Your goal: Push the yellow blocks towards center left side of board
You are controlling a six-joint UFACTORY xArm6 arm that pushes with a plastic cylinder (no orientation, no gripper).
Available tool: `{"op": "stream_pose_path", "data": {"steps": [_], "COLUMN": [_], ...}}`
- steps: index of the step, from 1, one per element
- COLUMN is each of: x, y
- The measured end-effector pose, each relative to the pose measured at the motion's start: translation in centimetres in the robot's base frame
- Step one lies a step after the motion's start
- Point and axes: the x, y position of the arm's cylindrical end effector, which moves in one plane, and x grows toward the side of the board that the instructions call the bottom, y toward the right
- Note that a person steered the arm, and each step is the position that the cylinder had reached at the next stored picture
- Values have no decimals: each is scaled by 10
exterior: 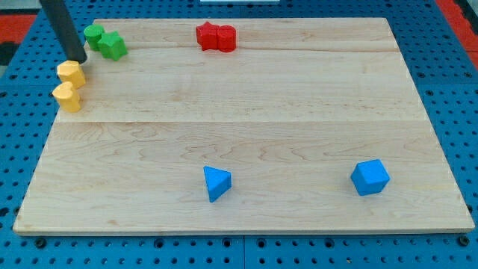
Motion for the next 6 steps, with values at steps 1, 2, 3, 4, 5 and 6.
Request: {"op": "stream_pose_path", "data": {"steps": [1, 2, 3, 4, 5, 6], "x": [26, 59, 70, 67, 77, 131], "y": [-3, 9, 21, 52, 161, 234]}}
